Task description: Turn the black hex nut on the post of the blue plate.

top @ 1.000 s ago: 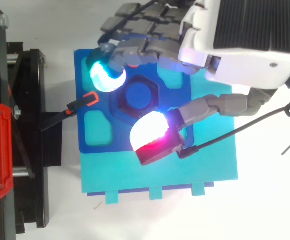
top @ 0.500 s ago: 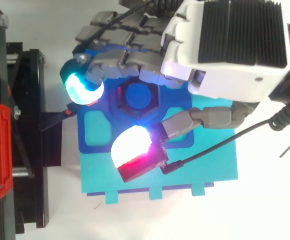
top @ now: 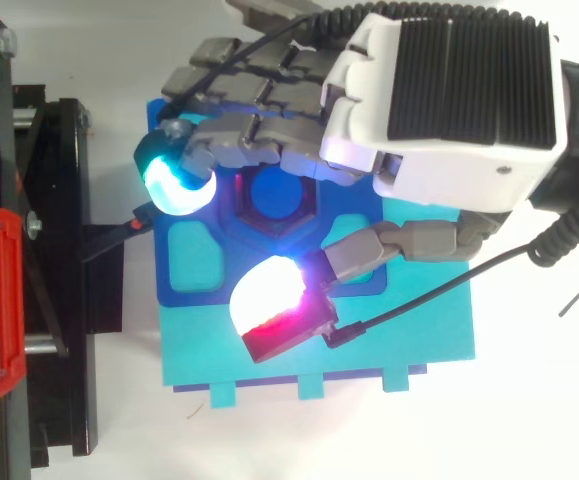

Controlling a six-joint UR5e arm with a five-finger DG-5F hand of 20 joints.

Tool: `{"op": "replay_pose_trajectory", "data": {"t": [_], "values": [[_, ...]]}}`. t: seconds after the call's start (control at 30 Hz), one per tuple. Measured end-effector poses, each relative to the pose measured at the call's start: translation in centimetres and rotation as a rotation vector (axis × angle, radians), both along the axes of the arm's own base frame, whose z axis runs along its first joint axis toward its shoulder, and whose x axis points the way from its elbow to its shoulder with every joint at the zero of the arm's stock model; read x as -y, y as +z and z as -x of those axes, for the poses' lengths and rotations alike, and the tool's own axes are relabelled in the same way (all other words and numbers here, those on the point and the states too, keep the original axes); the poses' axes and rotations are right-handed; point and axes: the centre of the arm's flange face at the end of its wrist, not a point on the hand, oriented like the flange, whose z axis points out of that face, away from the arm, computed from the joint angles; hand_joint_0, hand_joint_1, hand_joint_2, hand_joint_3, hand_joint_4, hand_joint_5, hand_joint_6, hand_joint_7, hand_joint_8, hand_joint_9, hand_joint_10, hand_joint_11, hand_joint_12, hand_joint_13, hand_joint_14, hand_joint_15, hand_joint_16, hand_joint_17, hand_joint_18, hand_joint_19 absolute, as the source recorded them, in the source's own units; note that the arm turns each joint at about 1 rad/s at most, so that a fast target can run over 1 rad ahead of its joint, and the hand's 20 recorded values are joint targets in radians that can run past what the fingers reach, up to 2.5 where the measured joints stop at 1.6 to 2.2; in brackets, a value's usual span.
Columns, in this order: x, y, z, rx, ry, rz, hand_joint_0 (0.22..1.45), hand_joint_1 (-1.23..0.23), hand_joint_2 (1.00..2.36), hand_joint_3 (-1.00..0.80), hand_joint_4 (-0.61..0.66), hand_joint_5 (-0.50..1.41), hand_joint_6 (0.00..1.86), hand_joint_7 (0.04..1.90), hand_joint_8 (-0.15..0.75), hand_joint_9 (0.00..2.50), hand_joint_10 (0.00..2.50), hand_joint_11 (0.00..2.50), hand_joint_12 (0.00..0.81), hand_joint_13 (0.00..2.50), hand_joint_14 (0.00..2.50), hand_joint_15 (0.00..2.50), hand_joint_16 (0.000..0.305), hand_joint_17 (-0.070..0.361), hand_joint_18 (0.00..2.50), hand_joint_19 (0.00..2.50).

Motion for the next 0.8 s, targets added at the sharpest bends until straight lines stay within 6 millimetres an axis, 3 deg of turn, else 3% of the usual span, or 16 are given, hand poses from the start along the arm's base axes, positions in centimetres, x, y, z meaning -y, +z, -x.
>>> {"op": "replay_pose_trajectory", "data": {"t": [0.8], "values": [[1.1,-0.7,0.8,-0.057,0.005,0.003,0.47,-0.32,1.0,-0.5,0.15,-0.21,0.5,0.74,0.242,0.3,0.0,0.0,0.36,0.18,0.0,0.01,0.057,0.128,0.0,0.0]]}}
